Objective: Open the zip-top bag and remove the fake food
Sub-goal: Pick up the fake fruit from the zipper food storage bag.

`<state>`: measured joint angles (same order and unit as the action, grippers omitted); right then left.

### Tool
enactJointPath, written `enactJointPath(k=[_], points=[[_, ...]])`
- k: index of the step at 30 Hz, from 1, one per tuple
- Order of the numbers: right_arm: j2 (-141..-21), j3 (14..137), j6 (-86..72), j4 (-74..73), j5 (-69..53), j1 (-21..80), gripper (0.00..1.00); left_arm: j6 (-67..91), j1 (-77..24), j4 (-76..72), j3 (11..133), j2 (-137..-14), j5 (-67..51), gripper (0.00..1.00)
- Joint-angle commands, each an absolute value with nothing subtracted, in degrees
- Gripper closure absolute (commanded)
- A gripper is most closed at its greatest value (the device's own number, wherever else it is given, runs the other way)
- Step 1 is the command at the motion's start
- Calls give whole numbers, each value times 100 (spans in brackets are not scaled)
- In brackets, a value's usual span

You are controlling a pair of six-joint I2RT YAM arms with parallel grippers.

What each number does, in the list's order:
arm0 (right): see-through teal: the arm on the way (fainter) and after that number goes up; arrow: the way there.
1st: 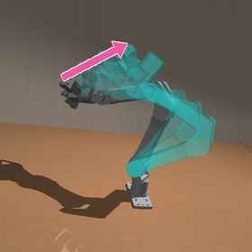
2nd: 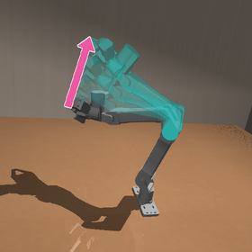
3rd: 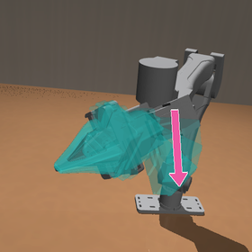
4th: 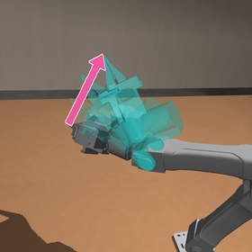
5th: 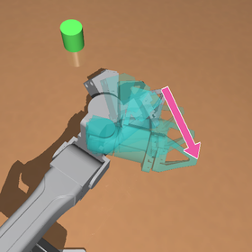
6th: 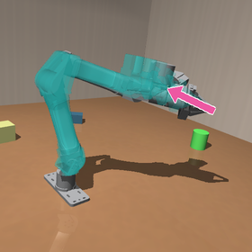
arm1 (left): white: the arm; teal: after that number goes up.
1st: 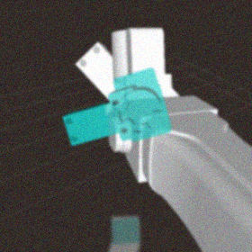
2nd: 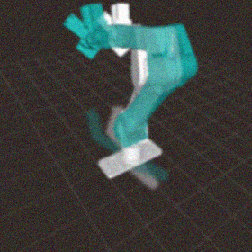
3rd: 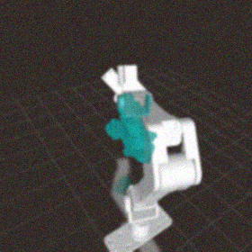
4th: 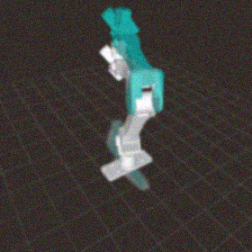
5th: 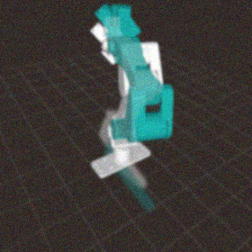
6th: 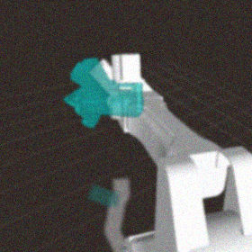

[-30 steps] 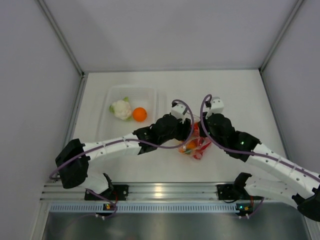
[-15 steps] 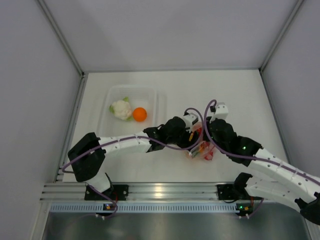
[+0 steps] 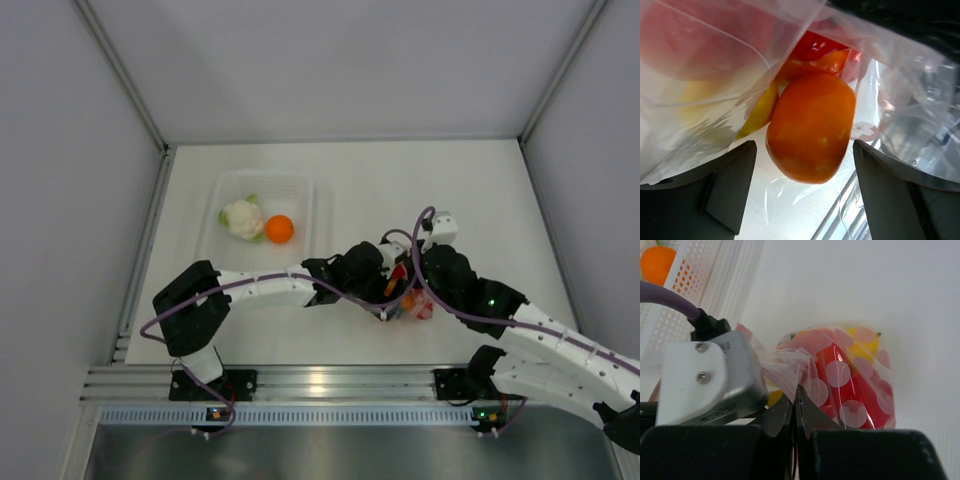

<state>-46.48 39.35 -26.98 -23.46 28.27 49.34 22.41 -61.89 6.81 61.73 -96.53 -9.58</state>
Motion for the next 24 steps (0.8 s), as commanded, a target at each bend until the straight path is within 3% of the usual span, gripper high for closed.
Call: enactJointPath(k=[1, 9, 12, 13, 15, 16, 21, 24], points=[[-4474, 3946, -2610, -1960, 2778, 4869, 100, 2408, -6275, 590, 6293, -9887, -818, 16], [-4421, 3797, -2610, -1890, 2461, 4860, 100, 2391, -6521, -457, 6222, -10186, -607, 13], [-4360, 3744, -2619, -1898, 2452, 4860, 100, 2426, -6548, -457, 6302, -10292, -493, 26], [-4342, 3735, -2628, -1890, 2461, 4869, 100, 2434, -6548, -448, 6302, -10309, -483, 43], [-4272, 3727, -2619, -1916, 2496, 4860, 100, 2461, -6548, -448, 6302, -10292, -449, 61], [-4254, 3718, -2593, -1916, 2505, 4852, 100, 2470, -6548, -448, 6302, -10275, -440, 77], [-4219, 3753, -2496, -1977, 2680, 4852, 100, 2461, -6583, -501, 6021, -9809, -378, 100], [-4236, 3840, -2400, -2039, 2794, 4852, 100, 2391, -6662, -676, 5722, -9432, -203, 100]])
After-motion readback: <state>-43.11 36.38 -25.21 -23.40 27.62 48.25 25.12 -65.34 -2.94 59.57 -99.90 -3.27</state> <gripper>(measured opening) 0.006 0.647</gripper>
